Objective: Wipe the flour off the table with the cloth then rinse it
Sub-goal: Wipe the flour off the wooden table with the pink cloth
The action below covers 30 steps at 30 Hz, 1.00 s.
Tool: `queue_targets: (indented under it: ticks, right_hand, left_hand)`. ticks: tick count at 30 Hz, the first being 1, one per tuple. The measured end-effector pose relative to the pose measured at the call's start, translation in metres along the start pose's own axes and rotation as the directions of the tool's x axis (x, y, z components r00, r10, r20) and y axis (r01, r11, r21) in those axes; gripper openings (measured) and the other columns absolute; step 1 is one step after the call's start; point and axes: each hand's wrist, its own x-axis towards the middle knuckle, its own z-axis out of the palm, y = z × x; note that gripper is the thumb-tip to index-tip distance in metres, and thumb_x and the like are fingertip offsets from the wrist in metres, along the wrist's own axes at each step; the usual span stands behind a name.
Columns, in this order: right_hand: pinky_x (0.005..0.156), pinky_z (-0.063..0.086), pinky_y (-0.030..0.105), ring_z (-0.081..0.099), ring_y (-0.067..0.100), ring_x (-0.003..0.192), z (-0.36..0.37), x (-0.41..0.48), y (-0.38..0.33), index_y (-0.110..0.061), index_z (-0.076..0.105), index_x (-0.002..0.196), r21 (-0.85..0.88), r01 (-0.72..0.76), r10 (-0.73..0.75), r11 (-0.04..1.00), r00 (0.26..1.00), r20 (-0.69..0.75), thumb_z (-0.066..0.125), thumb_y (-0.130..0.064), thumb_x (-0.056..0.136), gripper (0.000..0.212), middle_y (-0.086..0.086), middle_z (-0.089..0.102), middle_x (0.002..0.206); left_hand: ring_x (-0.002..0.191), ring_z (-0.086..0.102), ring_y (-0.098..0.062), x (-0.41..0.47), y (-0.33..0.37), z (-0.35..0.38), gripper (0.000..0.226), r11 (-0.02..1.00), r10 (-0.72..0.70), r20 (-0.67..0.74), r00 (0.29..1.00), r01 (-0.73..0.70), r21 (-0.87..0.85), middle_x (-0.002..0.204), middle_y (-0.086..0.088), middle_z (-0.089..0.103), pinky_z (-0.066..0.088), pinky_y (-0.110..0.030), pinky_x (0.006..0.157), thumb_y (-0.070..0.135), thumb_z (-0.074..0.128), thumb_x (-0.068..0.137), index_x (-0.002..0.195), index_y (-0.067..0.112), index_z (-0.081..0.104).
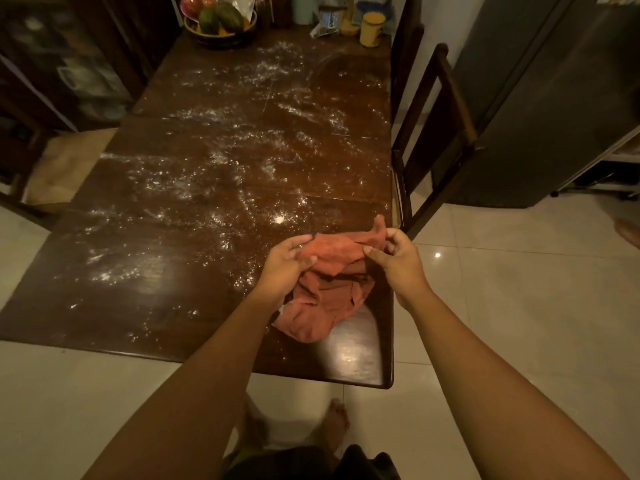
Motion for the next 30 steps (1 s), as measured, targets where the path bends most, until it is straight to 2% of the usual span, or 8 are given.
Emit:
queue_targets:
  ticks: [3, 7, 10, 13, 18, 22, 24, 30]
  right_hand:
    - [0.079, 0.059, 0.031, 0.071, 0.012, 0.090, -0.003, -0.003, 0.005, -0.006, 0.063, 0.107, -0.005, 0.010, -0.010, 1.000, 0.999, 0.043, 0.067, 0.006, 0.088, 0.022, -0.001, 0.074, 0.096]
    - [0.082, 0.058, 0.031, 0.068, 0.023, 0.094, -0.014, -0.005, 0.028, 0.012, 0.059, 0.082, -0.156, 0.040, -0.020, 0.987, 0.991, 0.132, 0.063, 0.023, 0.079, 0.012, 0.018, 0.073, 0.099]
    - [0.100, 0.053, 0.044, 0.069, 0.016, 0.096, -0.024, -0.006, 0.050, -0.015, 0.069, 0.062, -0.373, 0.110, -0.020, 0.921, 0.971, 0.237, 0.063, 0.024, 0.071, 0.041, -0.003, 0.076, 0.091]
    - [0.106, 0.041, 0.044, 0.058, 0.014, 0.110, -0.031, -0.006, 0.066, -0.040, 0.069, 0.058, -0.682, 0.164, 0.036, 0.713, 0.962, 0.269, 0.078, 0.000, 0.071, 0.043, -0.027, 0.071, 0.083]
    - [0.113, 0.021, 0.040, 0.036, 0.007, 0.127, -0.023, -0.014, 0.059, -0.051, 0.070, 0.069, -0.811, 0.282, 0.135, 0.513, 0.906, 0.400, 0.080, -0.024, 0.077, 0.031, -0.037, 0.065, 0.096]
    - [0.116, 0.015, 0.036, 0.029, 0.012, 0.135, -0.009, -0.019, 0.040, -0.048, 0.073, 0.081, -0.787, 0.234, 0.136, 0.571, 0.918, 0.372, 0.068, -0.015, 0.084, 0.034, -0.030, 0.053, 0.115]
    - [0.119, 0.019, 0.037, 0.024, 0.020, 0.141, 0.002, -0.018, 0.036, -0.042, 0.074, 0.102, -0.774, 0.214, 0.053, 0.597, 0.951, 0.304, 0.070, -0.021, 0.086, 0.027, -0.008, 0.048, 0.136]
    - [0.118, 0.020, 0.052, 0.015, 0.031, 0.146, 0.027, 0.002, 0.053, -0.044, 0.039, 0.147, -0.910, 0.307, 0.221, 0.277, 0.902, 0.371, 0.065, -0.052, 0.087, 0.066, 0.004, 0.028, 0.159]
  left_hand:
    - [0.091, 0.070, -0.011, -0.003, 0.001, -0.005, 0.028, 0.981, 0.102, -0.007, 0.995, -0.099, 0.166, 0.101, -0.005, 0.072, 0.057, -0.021, 0.075, -0.011, 0.054, 0.091, 0.112, 0.004, 0.065]
    - [0.098, 0.069, -0.012, -0.005, -0.021, -0.023, 0.036, 0.902, 0.130, 0.073, 0.989, -0.149, 0.405, 0.098, 0.000, 0.072, 0.057, -0.032, 0.090, -0.016, 0.052, 0.089, 0.077, 0.013, 0.071]
    - [0.096, 0.067, 0.002, -0.002, -0.043, -0.038, 0.056, 0.727, 0.226, 0.141, 0.964, -0.263, 0.634, 0.089, 0.020, 0.073, 0.045, -0.037, 0.105, -0.014, 0.060, 0.082, 0.061, 0.037, 0.070]
    - [0.100, 0.058, 0.015, -0.001, -0.062, -0.052, 0.058, 0.576, 0.289, 0.188, 0.939, -0.327, 0.749, 0.083, 0.041, 0.065, 0.016, -0.022, 0.113, -0.012, 0.063, 0.074, 0.057, 0.044, 0.063]
    - [0.094, 0.063, 0.003, -0.006, -0.066, -0.067, 0.036, 0.548, 0.282, 0.111, 0.953, -0.255, 0.797, 0.061, 0.025, 0.064, 0.020, -0.035, 0.114, 0.007, 0.052, 0.063, 0.047, 0.040, 0.058]
    - [0.114, 0.037, -0.013, -0.015, -0.049, -0.050, 0.018, 0.596, 0.186, -0.075, 0.980, -0.052, 0.802, 0.083, 0.022, 0.057, 0.035, -0.034, 0.102, 0.018, 0.063, 0.080, 0.090, 0.033, 0.061]
    - [0.114, 0.034, -0.015, -0.018, -0.045, -0.040, 0.045, 0.574, 0.067, -0.085, 0.994, 0.031, 0.818, 0.098, 0.013, 0.058, 0.038, -0.040, 0.101, 0.035, 0.063, 0.074, 0.118, 0.033, 0.052]
    - [0.128, 0.044, -0.036, -0.021, -0.055, -0.021, 0.080, 0.410, -0.137, -0.160, 0.978, 0.203, 0.889, 0.139, -0.012, 0.046, 0.042, -0.054, 0.102, 0.032, 0.069, 0.083, 0.149, 0.022, 0.023]
